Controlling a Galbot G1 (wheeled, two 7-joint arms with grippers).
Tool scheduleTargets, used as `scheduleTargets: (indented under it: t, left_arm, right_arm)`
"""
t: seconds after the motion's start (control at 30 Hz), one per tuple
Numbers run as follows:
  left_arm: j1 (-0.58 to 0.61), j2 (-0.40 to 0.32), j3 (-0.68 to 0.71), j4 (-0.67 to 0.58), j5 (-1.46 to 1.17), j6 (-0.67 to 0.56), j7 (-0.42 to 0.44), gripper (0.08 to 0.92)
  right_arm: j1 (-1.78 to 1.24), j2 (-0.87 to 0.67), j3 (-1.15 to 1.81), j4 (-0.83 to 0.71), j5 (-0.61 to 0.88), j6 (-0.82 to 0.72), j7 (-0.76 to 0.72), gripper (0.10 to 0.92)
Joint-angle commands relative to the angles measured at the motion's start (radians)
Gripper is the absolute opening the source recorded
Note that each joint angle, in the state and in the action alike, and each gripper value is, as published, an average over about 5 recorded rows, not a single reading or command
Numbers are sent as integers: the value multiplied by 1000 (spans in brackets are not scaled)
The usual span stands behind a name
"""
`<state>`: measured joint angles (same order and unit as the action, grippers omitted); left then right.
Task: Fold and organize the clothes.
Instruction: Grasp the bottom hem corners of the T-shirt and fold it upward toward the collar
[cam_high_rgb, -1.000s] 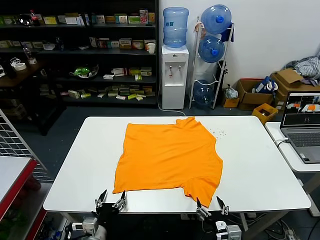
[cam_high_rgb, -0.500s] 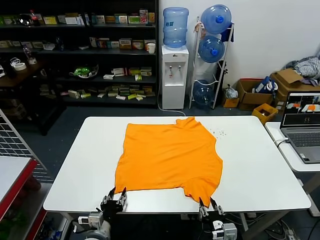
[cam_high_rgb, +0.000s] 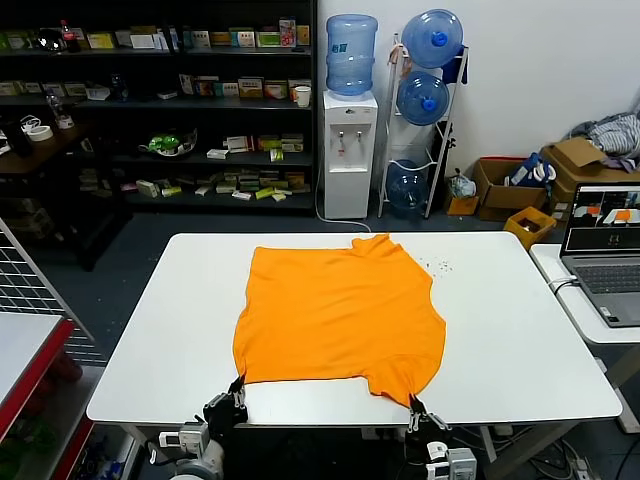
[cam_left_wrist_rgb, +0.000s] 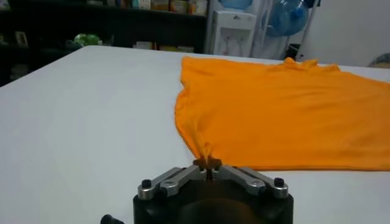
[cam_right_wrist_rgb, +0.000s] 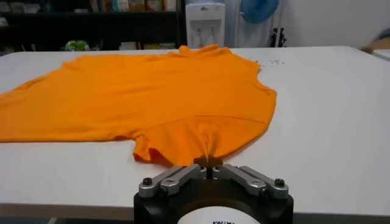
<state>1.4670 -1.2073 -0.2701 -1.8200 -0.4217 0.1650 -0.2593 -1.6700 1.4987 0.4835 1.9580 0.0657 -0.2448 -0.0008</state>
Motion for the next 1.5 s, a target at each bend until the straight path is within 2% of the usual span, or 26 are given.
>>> scheduleTargets:
  t: [0.03,0.27,0.43,0.57,0.77,0.97,1.2,1.5]
  left_arm:
    - [55,39,-1,-81,-19,8,-19,100]
    - [219,114,-48,-237,-68,21,-54,100]
    - [326,120,-51,-307,-63,17,-65,100]
    - [338,111,-42,-320,-56,15,-66,100]
    - [259,101,-49,-329,-81,2,-44,100]
    - [142,106,-58,-325,-105,18,-35,100]
    - [-1,135,-29,-229,-127,30,-27,100]
    - [-125,141,51,-113,-164,40,-35,100]
  right_arm:
    - [-67,-29,0,73,12,3,5,125]
    - [-284,-129,43,219,59,20,32,125]
    - [-386,-154,66,263,67,57,39,125]
    - [-380,-150,64,253,77,103,33,125]
    - [-209,-136,61,212,109,174,34,125]
    - [14,-151,56,188,162,107,72,125]
    - [215,-201,19,92,226,8,120,125]
    - [341,-224,-41,-39,259,-56,147,125]
